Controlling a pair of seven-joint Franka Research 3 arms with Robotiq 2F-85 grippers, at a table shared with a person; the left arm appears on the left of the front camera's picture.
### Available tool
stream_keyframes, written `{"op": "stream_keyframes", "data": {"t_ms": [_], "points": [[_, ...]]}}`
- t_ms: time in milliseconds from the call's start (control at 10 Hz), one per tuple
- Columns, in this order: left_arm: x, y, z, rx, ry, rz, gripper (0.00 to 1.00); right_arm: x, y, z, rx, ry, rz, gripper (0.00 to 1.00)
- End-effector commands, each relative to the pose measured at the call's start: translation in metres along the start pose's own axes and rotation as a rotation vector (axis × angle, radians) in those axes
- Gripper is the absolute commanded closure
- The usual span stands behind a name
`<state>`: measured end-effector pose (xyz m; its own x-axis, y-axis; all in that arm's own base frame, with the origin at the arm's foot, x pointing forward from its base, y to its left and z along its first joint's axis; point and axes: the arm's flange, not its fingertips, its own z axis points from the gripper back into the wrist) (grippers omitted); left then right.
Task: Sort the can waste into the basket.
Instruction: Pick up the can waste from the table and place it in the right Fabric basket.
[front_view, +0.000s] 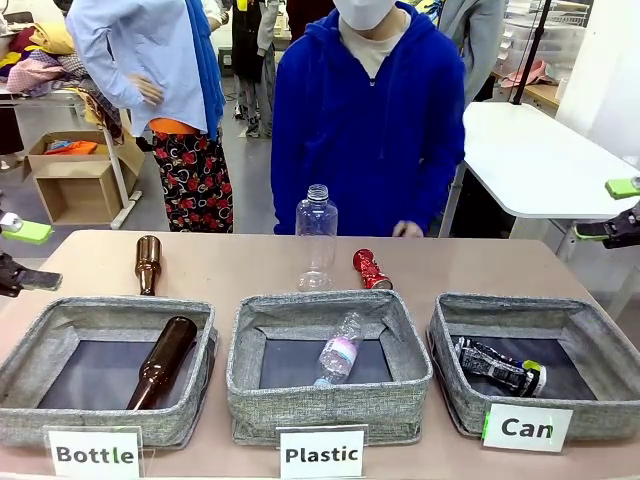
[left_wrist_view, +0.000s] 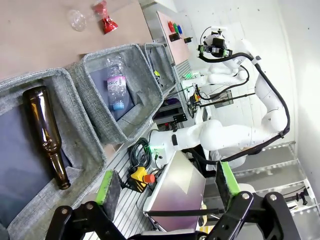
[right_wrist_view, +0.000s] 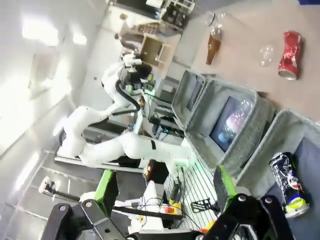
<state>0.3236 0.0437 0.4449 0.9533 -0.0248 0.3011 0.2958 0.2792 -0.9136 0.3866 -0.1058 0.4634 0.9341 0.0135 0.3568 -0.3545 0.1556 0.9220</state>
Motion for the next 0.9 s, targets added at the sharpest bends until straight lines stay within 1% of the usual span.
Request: {"op": "stream_keyframes", "data": {"t_ms": [0, 800], "points": [[-0.0031, -0.0001, 0.0014, -0.008, 0.006, -0.006, 0.0, -0.0019, 0.0022, 0.001, -0.014, 0.026, 0.008, 0.0], [-0.0031, -0.0001, 0.0014, -0.008, 0.006, -0.006, 0.0, -0.0019, 0.0022, 0.001, -0.014, 0.026, 0.008, 0.0]]}}
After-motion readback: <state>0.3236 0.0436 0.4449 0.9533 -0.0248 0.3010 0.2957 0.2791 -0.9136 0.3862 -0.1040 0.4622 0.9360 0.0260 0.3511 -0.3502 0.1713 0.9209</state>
